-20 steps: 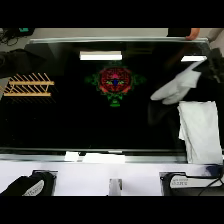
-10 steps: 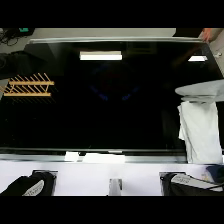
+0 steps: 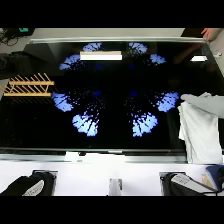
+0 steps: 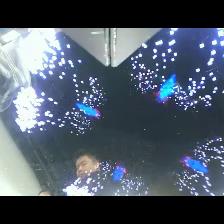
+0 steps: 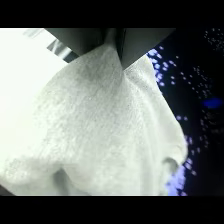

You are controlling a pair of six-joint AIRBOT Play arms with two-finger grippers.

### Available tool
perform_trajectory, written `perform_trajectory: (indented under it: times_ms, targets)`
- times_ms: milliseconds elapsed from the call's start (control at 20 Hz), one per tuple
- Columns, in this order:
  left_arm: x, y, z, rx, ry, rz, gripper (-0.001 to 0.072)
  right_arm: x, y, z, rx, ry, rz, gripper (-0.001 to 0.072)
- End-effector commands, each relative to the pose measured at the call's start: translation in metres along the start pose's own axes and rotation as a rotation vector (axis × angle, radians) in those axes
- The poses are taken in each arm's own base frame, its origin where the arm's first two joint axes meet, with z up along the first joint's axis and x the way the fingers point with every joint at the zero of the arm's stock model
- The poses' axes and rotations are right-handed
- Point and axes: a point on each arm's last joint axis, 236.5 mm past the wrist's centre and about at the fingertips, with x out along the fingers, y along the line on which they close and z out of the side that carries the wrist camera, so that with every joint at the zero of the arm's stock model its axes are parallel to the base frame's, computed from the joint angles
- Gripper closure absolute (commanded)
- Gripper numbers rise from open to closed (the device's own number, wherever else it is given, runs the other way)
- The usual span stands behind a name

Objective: Fold the shirts.

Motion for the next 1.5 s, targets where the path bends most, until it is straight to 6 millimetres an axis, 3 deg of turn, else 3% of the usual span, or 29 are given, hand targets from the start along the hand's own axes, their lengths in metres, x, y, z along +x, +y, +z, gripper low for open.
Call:
perform_trajectory:
  times_ms: [0,250,350,450,500,550,600,700,800,900,1000,1100,1150,1200,1250,1300,1350,1450]
  targets:
    - [0.002,0.001,0.0,0.001,0.001,0.0,0.0666,0.024,-0.036,-0.043,0.024,0.114,-0.101,0.0686]
    - [0.005,0.0,-0.001,-0.001,0.009,-0.005,0.0666,0.05,-0.117,-0.114,0.088,0.284,-0.373,0.0686]
    - [0.006,0.0,-0.002,-0.002,0.01,-0.007,0.0666,0.049,-0.132,-0.127,0.093,0.299,-0.435,0.0685]
    - [0.006,0.0,-0.002,-0.002,0.011,-0.006,0.0666,0.051,-0.136,-0.128,0.094,0.294,-0.444,0.0666]
    - [0.007,0.001,-0.002,-0.003,0.013,-0.006,0.0666,0.053,-0.133,-0.126,0.091,0.285,-0.43,0.0423]
    - [0.009,0.001,-0.003,-0.004,0.016,-0.006,0.0666,0.056,-0.128,-0.124,0.072,0.282,-0.405,0.0124]
    - [0.01,0.002,-0.003,-0.005,0.018,-0.006,0.0666,0.058,-0.124,-0.121,0.054,0.271,-0.383,0.0068]
    - [0.013,0.004,-0.004,-0.008,0.024,-0.005,0.0666,0.063,-0.098,-0.103,0.0,0.202,-0.268,0.0118]
    - [0.017,0.006,-0.005,0.001,0.034,-0.002,0.0667,0.054,-0.051,-0.061,-0.051,0.023,-0.099,0.0119]
    - [0.024,0.02,-0.01,0.041,0.058,0.04,0.0669,0.021,0.011,-0.01,-0.147,-0.221,0.053,0.0126]
    - [0.039,0.062,-0.025,0.067,0.134,0.204,0.067,-0.007,0.084,0.009,-0.392,-0.389,0.116,0.0127]
    - [0.048,0.123,-0.051,0.123,0.278,0.477,0.067,-0.004,0.157,-0.015,-0.591,-0.434,0.15,0.0136]
    - [0.052,0.145,-0.069,0.144,0.37,0.576,0.0668,0.014,0.179,-0.039,-0.654,-0.397,0.118,0.0137]
    - [0.059,0.154,-0.089,0.142,0.462,0.602,0.0655,0.036,0.191,-0.062,-0.72,-0.342,0.052,0.0136]
    - [0.07,0.155,-0.112,0.112,0.554,0.585,0.0467,0.064,0.196,-0.086,-0.762,-0.26,-0.025,0.0126]
    - [0.078,0.154,-0.137,0.053,0.644,0.569,0.0093,0.091,0.2,-0.112,-0.785,-0.158,-0.056,0.0085]
    - [0.079,0.154,-0.158,0.008,0.734,0.57,-0.0001,0.119,0.204,-0.142,-0.805,-0.025,-0.057,0.0047]
    - [0.078,0.158,-0.186,-0.012,0.849,0.575,-0.0003,0.156,0.205,-0.189,-0.79,0.206,-0.032,0.0044]
